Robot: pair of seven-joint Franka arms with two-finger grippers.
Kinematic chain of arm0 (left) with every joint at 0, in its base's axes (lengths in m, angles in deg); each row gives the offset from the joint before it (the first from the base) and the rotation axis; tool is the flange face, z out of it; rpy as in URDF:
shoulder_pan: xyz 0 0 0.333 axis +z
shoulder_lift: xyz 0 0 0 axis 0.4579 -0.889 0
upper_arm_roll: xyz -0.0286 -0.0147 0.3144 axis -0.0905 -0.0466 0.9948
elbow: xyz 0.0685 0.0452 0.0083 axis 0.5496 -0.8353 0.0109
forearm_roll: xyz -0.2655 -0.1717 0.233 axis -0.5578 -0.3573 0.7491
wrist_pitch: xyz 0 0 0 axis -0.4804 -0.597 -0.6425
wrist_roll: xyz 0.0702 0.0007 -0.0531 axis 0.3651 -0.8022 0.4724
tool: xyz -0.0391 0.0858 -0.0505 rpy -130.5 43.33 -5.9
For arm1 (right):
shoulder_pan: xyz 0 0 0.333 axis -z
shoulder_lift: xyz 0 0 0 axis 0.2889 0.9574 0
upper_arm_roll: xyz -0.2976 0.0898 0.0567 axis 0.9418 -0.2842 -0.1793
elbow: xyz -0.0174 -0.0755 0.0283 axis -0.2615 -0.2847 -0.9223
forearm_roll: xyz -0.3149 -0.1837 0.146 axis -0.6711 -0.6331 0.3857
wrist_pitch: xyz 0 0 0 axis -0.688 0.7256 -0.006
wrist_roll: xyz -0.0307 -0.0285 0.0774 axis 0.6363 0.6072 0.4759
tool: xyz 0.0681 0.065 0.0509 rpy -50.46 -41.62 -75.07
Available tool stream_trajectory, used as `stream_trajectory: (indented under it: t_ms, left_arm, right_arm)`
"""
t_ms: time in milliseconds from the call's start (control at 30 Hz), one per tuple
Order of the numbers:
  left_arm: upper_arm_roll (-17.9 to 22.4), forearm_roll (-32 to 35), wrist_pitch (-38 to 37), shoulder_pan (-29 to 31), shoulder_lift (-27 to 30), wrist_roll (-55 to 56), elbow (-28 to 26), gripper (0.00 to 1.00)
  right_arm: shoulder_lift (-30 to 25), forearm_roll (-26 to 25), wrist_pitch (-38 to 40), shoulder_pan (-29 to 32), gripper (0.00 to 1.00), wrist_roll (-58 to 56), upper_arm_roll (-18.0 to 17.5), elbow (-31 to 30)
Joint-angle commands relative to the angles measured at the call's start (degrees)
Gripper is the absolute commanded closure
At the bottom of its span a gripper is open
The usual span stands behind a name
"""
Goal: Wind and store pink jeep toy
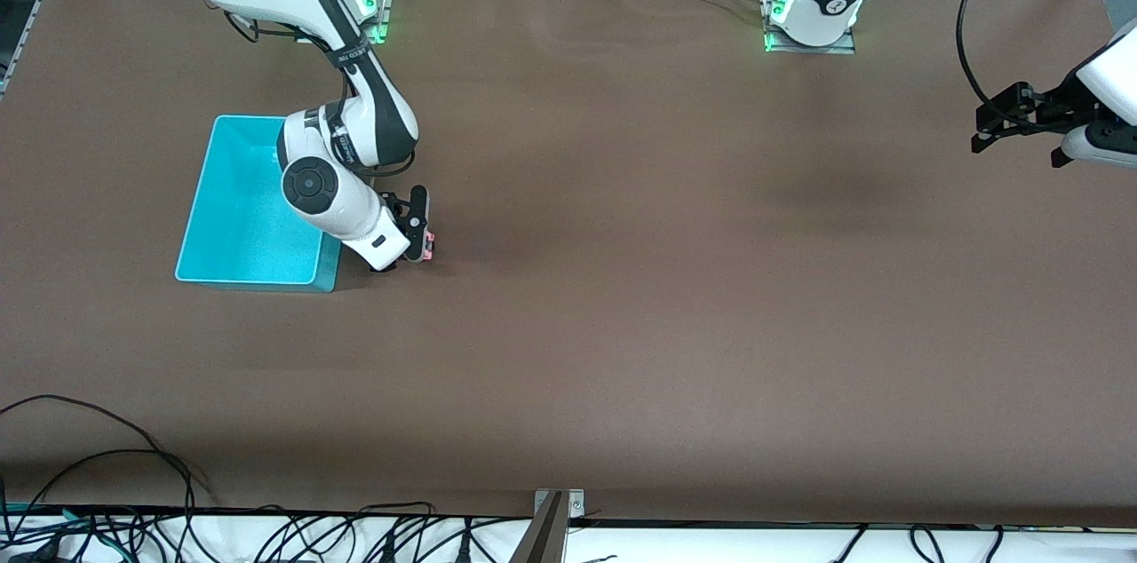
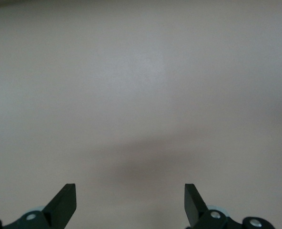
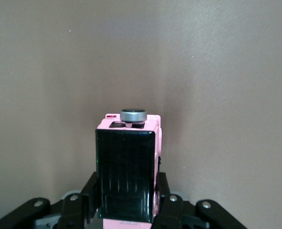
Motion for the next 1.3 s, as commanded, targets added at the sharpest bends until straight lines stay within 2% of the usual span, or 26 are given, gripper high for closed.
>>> stream_trajectory:
  t_ms: [0, 234, 534, 734, 834, 935, 1035, 1068, 1268]
  left_arm:
    - [-0.27, -1.51, -0.98, 0.52, -1.37, 0.51, 3.36, 0.00]
    - [-0.01, -2.13, -0.98, 0.52, -1.80, 0.95, 4.86, 0.00]
    - [-0.01, -2.04, -0.98, 0.61, -1.89, 1.56, 4.42, 0.00]
    - [-0.09, -2.13, -0.81, 0.43, -2.24, 1.65, 4.60, 0.00]
    - [-0.09, -2.13, -0.81, 0.52, -2.42, 2.44, 4.60, 0.00]
    - [-0.09, -1.87, -0.81, 0.52, -2.33, 3.32, 4.69, 0.00]
    - [-0.18, -1.78, -0.81, 0.43, -2.33, 3.67, 4.77, 0.00]
    - [-0.18, -1.78, -0.81, 0.43, -2.25, 3.76, 4.77, 0.00]
    - [-0.09, -2.22, -0.63, 0.43, -2.33, 4.46, 4.95, 0.00]
  right_arm:
    - [-5.03, 0.69, 5.33, -0.12, 0.63, -0.90, -0.16, 1.09]
    - [-8.55, 0.78, 17.63, 0.41, 0.63, -0.99, 1.50, 6.54]
    - [-11.45, 1.13, 34.50, 0.59, 0.63, -7.04, 9.41, 13.22]
    - [-13.56, 3.24, 40.40, 0.59, 0.63, -15.30, 14.77, 12.87]
    - [-13.65, 3.24, 41.99, 0.41, 0.63, -20.66, 18.02, 11.65]
    - [-14.78, 3.07, 41.91, 0.41, 0.63, -23.04, 19.17, 8.84]
    - [-16.81, 2.72, 39.72, 0.41, 0.63, -23.22, 20.66, 3.66]
    - [-18.99, 2.63, 35.79, 0.41, 0.63, -23.31, 22.58, -2.36]
    - [-20.68, 2.45, 31.01, 0.41, 0.63, -23.40, 23.75, -8.74]
